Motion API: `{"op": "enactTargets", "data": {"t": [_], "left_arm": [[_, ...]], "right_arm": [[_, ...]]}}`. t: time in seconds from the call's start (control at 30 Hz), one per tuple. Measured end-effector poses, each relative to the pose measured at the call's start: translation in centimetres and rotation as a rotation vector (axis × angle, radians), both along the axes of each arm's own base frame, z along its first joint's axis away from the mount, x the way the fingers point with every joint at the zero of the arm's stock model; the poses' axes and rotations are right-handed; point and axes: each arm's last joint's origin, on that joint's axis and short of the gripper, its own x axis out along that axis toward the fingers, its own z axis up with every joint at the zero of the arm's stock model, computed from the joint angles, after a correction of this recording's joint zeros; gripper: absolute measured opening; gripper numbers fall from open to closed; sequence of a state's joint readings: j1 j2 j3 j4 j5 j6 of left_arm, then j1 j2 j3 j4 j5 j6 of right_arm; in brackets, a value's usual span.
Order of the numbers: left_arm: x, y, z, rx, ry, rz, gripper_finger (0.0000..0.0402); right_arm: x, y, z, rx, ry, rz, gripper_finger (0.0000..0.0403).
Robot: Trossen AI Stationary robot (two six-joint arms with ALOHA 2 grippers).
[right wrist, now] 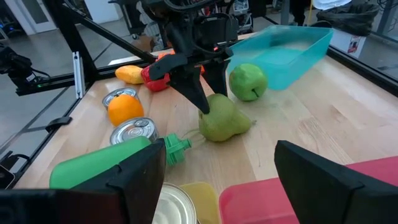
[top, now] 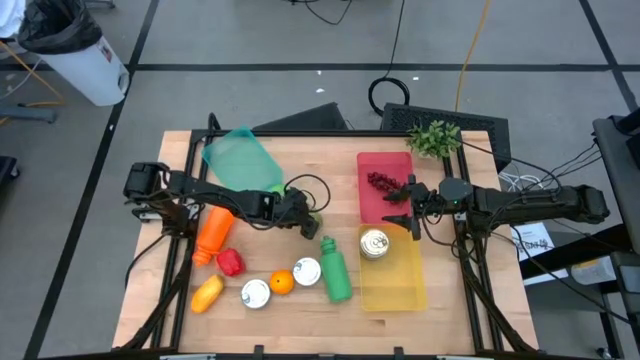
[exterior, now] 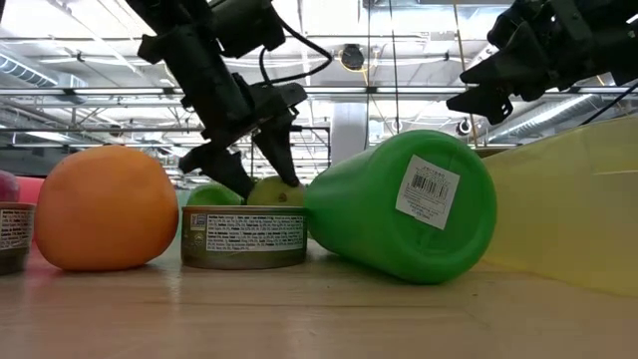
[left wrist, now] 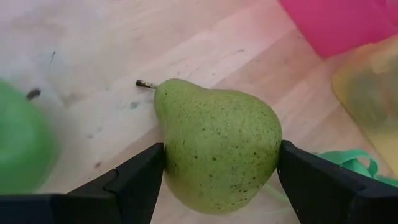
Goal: Pick & Place Food Item
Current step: Put the green pear into the pink bin
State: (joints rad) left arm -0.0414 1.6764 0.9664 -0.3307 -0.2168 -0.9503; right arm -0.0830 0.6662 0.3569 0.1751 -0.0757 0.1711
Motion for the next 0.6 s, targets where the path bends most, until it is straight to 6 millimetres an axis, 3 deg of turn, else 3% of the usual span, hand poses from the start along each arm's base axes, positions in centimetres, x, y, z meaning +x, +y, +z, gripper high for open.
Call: {"op": "enactTargets", "data": {"t": [0.3,0.6], "left_arm": [[-0.09,0.18,-0.06,0.111,0.037,-0.086,0.0294],[-0.1,0.22,-0.07,0.157,0.057,-0.156,0.0203]], "right_arm": [[0.0,-0.01,-0.01,0.0,0.001,0.0,0.0281],[0.0,0.0,0.0,0.0,0.0,0.0,0.0281]]}}
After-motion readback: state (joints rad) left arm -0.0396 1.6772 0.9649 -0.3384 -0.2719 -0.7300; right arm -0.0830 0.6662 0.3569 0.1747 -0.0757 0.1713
